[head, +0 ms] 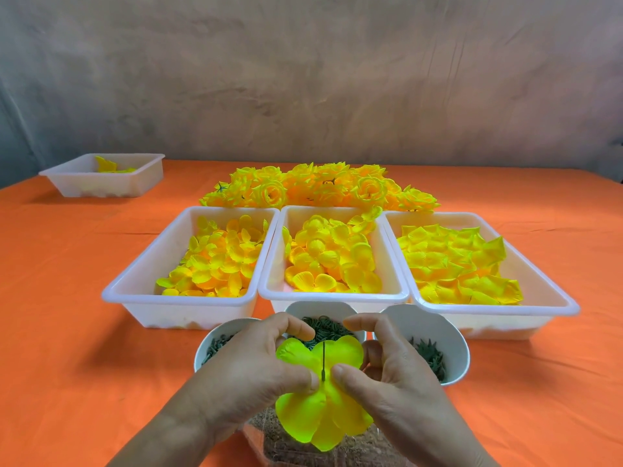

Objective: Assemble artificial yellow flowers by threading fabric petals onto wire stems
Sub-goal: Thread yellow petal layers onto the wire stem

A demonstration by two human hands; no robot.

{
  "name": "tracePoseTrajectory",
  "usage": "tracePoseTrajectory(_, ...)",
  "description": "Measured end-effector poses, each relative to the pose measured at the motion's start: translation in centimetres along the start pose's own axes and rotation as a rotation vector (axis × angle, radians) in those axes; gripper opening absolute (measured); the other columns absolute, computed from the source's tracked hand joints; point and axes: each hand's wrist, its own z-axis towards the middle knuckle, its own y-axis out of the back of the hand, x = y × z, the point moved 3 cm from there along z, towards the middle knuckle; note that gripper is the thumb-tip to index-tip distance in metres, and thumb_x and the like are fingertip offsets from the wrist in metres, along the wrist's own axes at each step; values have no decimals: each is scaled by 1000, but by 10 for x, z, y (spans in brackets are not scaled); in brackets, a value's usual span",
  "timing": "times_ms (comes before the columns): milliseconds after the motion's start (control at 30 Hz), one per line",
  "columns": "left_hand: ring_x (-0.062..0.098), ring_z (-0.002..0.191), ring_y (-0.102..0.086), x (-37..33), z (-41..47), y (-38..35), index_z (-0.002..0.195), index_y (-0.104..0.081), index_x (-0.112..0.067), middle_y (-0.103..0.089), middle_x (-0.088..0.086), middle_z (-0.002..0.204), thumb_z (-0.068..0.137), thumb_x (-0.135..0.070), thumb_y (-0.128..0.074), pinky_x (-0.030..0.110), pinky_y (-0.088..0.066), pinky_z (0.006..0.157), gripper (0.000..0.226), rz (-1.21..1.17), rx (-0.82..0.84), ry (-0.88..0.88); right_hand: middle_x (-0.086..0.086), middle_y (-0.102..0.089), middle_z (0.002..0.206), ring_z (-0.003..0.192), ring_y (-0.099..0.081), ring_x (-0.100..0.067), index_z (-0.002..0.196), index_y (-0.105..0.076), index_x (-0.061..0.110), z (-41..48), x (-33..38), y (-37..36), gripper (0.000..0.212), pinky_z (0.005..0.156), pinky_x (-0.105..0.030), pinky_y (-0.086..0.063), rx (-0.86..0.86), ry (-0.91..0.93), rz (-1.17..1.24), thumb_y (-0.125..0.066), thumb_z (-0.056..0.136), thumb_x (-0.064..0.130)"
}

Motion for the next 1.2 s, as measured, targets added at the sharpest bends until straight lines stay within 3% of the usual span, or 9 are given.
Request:
tracePoseTrajectory(167,14,68,-62,0,1,-1,99,-66,-26,-66,8,84,52,-21,-74,30,-50,57,49,36,43,56,-14,-66,81,76,-61,-35,104,-51,46,1,-5,0,41,75,-51,-51,-9,-12,-19,-66,68,34)
tracePoseTrajectory(267,17,75,-66,-2,-3,4,103,-64,-29,-68,13,98,49,-32,-78,46,-58,72,56,103,30,23,-1,-63,74,65,-57,-16,106,-52,41,-1,-6,5,40,72,-40,-49,-12,-21,-112,-70,71,39)
tracePoseTrajectory(367,5,96,-64,-8,-8,21,109,-59,-46,-59,-8,110,41,-62,-73,39,-54,90,71,305,-85,-121,18,-65,84,64,-59,-2,103,-53,40,-1,-3,14,27,67,-24,-48,-46,11,-204,-68,80,42)
tracePoseTrajectory(500,-3,113,-56,-22,-17,18,111,-59,-60,-53,-28,118,51,-67,-73,30,-48,95,62,344,-86,-392,33,-61,93,74,-63,0,96,-56,36,3,6,27,13,71,-24,-50,-140,60,-278,-62,87,30)
tracePoseTrajectory(567,-5,115,-55,-25,-18,3,105,-66,-57,-56,-27,119,55,-64,-76,22,-43,95,51,354,-26,-481,27,-65,89,75,-63,0,96,-59,34,7,7,32,14,74,-28,-51,-187,53,-279,-63,89,23)
tracePoseTrajectory(700,-8,115,-55,-13,-10,-22,85,-74,-50,-59,-27,114,56,-62,-79,20,-38,97,32,274,79,-458,7,-68,84,73,-63,-7,100,-60,32,12,6,37,16,78,-40,-52,-174,-19,-189,-60,90,18)
tracePoseTrajectory(900,-2,99,-64,7,4,-34,73,-78,-37,-69,-19,98,60,-60,-77,15,-48,87,26,171,77,-391,6,-68,85,73,-63,-9,102,-59,31,14,3,41,17,75,-39,-53,-163,-42,-171,-61,88,21)
tracePoseTrajectory(1000,-3,102,-64,12,6,-35,73,-79,-34,-71,-18,97,64,-46,-78,6,-44,82,16,169,66,-385,4,-69,85,74,-65,-12,100,-60,32,17,3,45,18,72,-41,-53,-181,-44,-167,-62,86,22)
tracePoseTrajectory(1200,-20,114,-51,17,8,-37,71,-75,-46,-69,-30,97,63,-43,-74,10,-39,91,9,271,8,-377,6,-69,84,79,-67,-15,101,-59,35,28,3,56,18,69,-41,-55,-195,-38,-160,-63,87,24)
